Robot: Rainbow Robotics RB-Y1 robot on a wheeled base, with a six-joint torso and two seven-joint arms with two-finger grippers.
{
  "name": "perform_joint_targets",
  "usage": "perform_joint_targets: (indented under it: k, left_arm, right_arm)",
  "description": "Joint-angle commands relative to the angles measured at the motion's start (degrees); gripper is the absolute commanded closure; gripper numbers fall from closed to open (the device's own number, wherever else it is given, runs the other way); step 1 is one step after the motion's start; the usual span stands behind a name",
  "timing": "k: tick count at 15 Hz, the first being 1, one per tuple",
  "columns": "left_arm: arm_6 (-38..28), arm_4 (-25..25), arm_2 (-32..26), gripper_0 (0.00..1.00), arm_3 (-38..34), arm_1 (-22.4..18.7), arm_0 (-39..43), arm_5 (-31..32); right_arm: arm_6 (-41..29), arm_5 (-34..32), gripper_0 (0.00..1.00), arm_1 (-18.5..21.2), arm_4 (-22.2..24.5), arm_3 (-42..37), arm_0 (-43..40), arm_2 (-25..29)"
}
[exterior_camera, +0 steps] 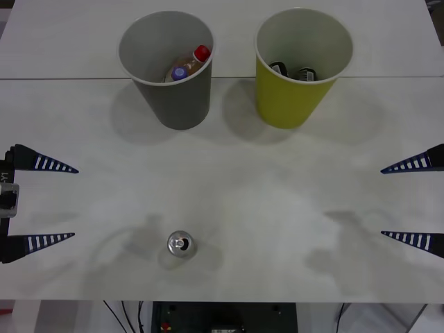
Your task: Put the can into the green bin and the plastic bottle into the gray bin
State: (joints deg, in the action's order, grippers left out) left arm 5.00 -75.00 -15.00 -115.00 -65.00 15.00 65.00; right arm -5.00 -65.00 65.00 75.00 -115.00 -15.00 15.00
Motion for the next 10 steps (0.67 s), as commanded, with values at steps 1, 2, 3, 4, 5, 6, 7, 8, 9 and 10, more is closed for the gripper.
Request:
perform_joint_targets:
  k: [1,2,3,4,5,6,7,8,9,10]
  left_arm:
    - [0.0,0.0,0.0,0.00,0.0,0.0,0.0,0.0]
    - [-0.2,-0.7,1.3,0.00,1.2,0.4,0.0,0.1]
    - [-0.2,-0.8,1.7,0.00,1.4,0.5,-0.3,0.3]
    - [-0.2,-1.0,2.1,0.00,1.7,0.3,-0.9,0.8]
    - [-0.2,-0.9,2.1,0.00,2.1,0.2,-1.3,1.4]
    - [-0.2,-0.9,2.2,0.00,2.3,0.3,-1.5,1.8]
    - [-0.2,-0.9,2.3,0.00,2.3,0.4,-1.5,1.8]
    - [0.1,-0.6,3.4,0.00,3.1,0.9,-1.7,1.8]
    - [0.4,0.5,4.2,0.00,4.9,1.7,-2.3,1.9]
    - [1.7,1.9,5.7,0.00,7.5,3.0,-3.0,1.9]
  right_arm:
    - [0.0,0.0,0.00,0.0,0.0,0.0,0.0,0.0]
    - [0.0,0.0,0.00,0.0,0.0,0.0,0.0,0.0]
    - [0.0,0.0,0.00,0.0,0.0,0.0,0.0,0.0]
    - [0.0,0.0,0.00,0.0,0.0,0.0,0.0,0.0]
    - [0.0,0.0,0.00,0.0,0.0,0.0,0.0,0.0]
    - [0.0,0.0,0.00,0.0,0.0,0.0,0.0,0.0]
    - [0.0,0.0,0.00,0.0,0.0,0.0,0.0,0.0]
    - [0.0,0.0,0.00,0.0,0.0,0.0,0.0,0.0]
    - [0.0,0.0,0.00,0.0,0.0,0.0,0.0,0.0]
    - [0.0,0.0,0.00,0.0,0.0,0.0,0.0,0.0]
